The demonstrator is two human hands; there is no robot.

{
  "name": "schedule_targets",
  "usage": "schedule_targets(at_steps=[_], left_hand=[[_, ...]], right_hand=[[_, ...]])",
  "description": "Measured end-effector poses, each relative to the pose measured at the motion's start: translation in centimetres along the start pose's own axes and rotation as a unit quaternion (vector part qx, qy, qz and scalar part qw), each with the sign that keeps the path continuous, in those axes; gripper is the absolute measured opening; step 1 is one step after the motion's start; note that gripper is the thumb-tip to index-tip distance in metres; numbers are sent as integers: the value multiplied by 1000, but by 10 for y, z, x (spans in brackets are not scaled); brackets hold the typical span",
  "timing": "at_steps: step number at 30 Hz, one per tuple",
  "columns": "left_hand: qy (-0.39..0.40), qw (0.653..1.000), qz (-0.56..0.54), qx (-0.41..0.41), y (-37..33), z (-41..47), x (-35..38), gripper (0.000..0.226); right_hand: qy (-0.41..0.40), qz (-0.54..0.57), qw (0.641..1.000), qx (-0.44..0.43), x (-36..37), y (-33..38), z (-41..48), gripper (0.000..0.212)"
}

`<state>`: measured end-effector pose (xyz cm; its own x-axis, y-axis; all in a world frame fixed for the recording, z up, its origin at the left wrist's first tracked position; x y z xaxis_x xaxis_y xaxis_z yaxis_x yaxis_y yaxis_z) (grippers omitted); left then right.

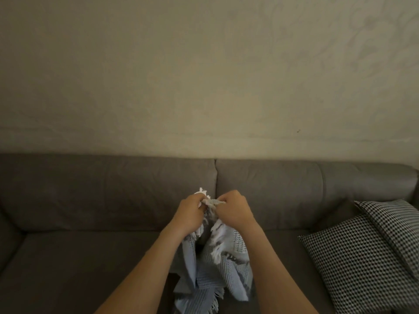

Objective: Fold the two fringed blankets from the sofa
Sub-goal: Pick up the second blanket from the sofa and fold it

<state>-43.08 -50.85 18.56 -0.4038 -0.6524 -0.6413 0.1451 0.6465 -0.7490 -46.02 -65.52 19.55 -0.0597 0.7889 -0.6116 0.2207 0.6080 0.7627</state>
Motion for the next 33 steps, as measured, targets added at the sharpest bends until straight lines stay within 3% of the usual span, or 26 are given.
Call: schedule_targets(at_steps=[5,10,13,16,18,22,27,33], left_hand=[[-112,991,-22,-63,10,-2,-23,33],[-147,984,-54,-84,11,-8,-37,33],[-107,985,-88,-100,23,-6,-29,27],[-52,978,-169,-110,20,-12,-22,13],[-41,970,-208,-121,16,-20,-20,19],[-57,947,-252,-191,45,-23,-14,25],[-65,941,-258,-211,93,-8,-2,28],[-87,921,-321,-205,59,-28,-10,24]], right_hand=[[-26,-132,986,102,-10,-28,-13,25],[22,-121,985,122,-10,-49,-18,30],[123,-57,989,64,0,-33,-23,34],[194,113,974,33,10,-15,-33,24],[169,246,953,45,10,-16,-32,13],[88,407,905,91,4,-30,-27,25],[75,367,923,91,1,-38,-32,16],[57,331,937,97,10,-41,-31,25]])
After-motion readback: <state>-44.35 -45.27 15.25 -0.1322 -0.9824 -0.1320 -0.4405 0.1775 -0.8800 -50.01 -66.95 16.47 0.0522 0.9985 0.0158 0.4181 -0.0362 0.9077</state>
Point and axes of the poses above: each hand's wrist, its own z-axis towards the middle knuckle, its own x-axis out of the palm, y = z × x, the point moved 7 cm from there along z, towards the middle knuckle, and after that the axes turned 5 degrees about y, right-handed, at the moved point
